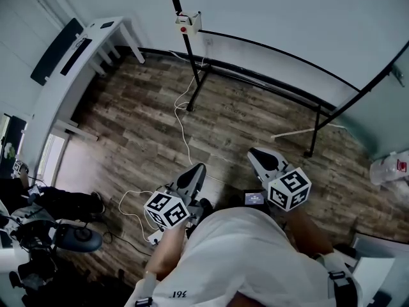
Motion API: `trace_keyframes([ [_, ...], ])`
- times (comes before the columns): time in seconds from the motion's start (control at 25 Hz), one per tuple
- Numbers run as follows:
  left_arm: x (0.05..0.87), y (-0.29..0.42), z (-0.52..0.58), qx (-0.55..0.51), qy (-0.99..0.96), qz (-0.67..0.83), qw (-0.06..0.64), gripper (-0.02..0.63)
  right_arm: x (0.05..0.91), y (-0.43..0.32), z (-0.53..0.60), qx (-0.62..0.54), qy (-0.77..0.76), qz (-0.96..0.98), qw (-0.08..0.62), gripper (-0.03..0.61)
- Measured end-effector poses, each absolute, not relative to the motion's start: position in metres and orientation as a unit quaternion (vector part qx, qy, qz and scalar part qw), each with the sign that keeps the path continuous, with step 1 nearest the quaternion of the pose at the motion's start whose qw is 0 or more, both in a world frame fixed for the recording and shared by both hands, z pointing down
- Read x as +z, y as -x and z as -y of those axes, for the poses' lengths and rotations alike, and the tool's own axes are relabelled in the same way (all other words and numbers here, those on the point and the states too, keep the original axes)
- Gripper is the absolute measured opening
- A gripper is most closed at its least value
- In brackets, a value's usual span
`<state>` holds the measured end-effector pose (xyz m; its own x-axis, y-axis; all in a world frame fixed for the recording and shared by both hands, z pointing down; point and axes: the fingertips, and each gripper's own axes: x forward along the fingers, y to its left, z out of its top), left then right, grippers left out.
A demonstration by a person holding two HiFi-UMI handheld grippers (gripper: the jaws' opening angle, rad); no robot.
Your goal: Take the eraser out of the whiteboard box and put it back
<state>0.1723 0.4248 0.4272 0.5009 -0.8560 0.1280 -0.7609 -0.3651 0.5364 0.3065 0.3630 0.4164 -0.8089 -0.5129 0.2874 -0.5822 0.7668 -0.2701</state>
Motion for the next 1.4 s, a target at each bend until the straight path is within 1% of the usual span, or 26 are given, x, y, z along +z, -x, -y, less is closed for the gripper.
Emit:
trace_keyframes([
  [0.36,0.429,-0.184,-0.414,-0.087,-0.816,0.501,0.275,0.005,0.421,-0.318,-0.347,0.174,-0.289,0.936,0.099,0.035],
  [0.6,0.431,-0.191,-0.406,-0.088,-0.815,0.5,0.279,0.005,0.425,-0.318,-0.339,0.178,-0.277,0.939,0.104,0.072],
  [0.96,0.437,-0.202,-0.398,-0.08,-0.813,0.502,0.284,0.005,0.432,-0.326,-0.326,0.195,-0.271,0.938,0.097,0.075],
  [1.2,0.436,-0.19,-0.39,-0.082,-0.809,0.509,0.283,0.005,0.438,-0.313,-0.318,0.206,-0.261,0.938,0.098,0.074],
  [1.4,0.431,-0.167,-0.362,-0.096,-0.811,0.51,0.271,0.005,0.441,-0.291,-0.298,0.206,-0.261,0.937,0.103,0.075],
])
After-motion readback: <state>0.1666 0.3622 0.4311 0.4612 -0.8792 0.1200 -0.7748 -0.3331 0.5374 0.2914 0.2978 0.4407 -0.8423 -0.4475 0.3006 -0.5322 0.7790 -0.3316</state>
